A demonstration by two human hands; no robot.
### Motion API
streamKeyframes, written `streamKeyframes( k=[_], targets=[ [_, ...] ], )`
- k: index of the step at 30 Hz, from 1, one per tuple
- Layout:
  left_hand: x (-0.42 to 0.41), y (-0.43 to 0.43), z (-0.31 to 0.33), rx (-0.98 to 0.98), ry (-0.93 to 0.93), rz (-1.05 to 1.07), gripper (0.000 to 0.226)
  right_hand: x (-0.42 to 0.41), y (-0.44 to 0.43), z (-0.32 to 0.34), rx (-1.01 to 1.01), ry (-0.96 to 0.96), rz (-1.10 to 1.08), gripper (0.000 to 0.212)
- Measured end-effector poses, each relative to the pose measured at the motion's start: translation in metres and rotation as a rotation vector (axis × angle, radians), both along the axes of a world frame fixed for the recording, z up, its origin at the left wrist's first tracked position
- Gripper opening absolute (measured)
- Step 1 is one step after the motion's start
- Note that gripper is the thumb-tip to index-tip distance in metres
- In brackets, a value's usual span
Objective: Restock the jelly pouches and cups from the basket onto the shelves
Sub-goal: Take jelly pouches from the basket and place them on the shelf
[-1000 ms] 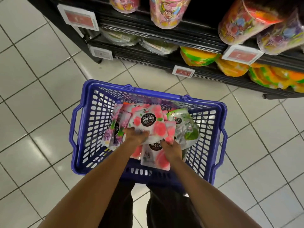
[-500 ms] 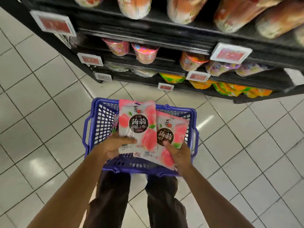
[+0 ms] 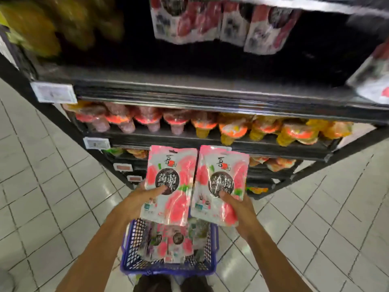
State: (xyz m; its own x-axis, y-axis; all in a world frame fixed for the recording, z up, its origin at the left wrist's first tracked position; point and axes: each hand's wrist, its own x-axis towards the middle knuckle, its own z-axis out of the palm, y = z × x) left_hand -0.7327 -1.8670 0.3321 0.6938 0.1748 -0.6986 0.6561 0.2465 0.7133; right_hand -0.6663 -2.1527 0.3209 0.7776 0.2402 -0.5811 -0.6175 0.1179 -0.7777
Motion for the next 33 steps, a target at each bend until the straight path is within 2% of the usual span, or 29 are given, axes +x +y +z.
streamKeyframes(
  k=[3,4,6,8,12,14,16,19,22,26,33],
  targets=[
    [0.013,-0.004,0.058,0.069,-0.158,0.027,0.105,0.015,-0.014,0.06,0.093,-0.14,-0.013,0.039],
    [0.017,-0.003,0.077,0.085,-0.209,0.041,0.104,0.019,-0.017,0.079,0.118,-0.185,-0.021,0.038],
    [0.028,-0.003,0.107,0.097,-0.315,0.066,0.091,0.026,-0.02,0.109,0.141,-0.256,-0.031,0.046],
    [0.04,-0.001,0.137,0.115,-0.411,0.088,0.07,0.031,-0.02,0.142,0.15,-0.321,-0.053,0.052],
    [0.063,0.008,0.19,0.201,-0.563,0.102,0.041,0.036,-0.013,0.196,0.111,-0.477,-0.136,0.052],
    [0.069,0.014,0.214,0.21,-0.627,0.101,0.034,0.038,-0.011,0.219,0.122,-0.548,-0.211,0.048],
    [0.075,0.019,0.236,0.217,-0.691,0.082,0.035,0.041,-0.009,0.241,0.109,-0.614,-0.255,0.047],
    [0.08,0.024,0.27,0.19,-0.808,-0.046,0.047,0.042,-0.01,0.27,0.082,-0.706,-0.295,0.045],
    [0.086,0.022,0.291,0.134,-0.873,-0.166,0.063,0.044,-0.013,0.29,0.069,-0.779,-0.303,0.051],
    [0.095,0.01,0.312,0.112,-0.933,-0.22,0.076,0.049,-0.021,0.307,0.074,-0.828,-0.311,0.058],
    [0.12,-0.016,0.333,0.077,-0.992,-0.242,0.066,0.065,-0.04,0.327,0.058,-0.886,-0.339,0.05]
  ],
)
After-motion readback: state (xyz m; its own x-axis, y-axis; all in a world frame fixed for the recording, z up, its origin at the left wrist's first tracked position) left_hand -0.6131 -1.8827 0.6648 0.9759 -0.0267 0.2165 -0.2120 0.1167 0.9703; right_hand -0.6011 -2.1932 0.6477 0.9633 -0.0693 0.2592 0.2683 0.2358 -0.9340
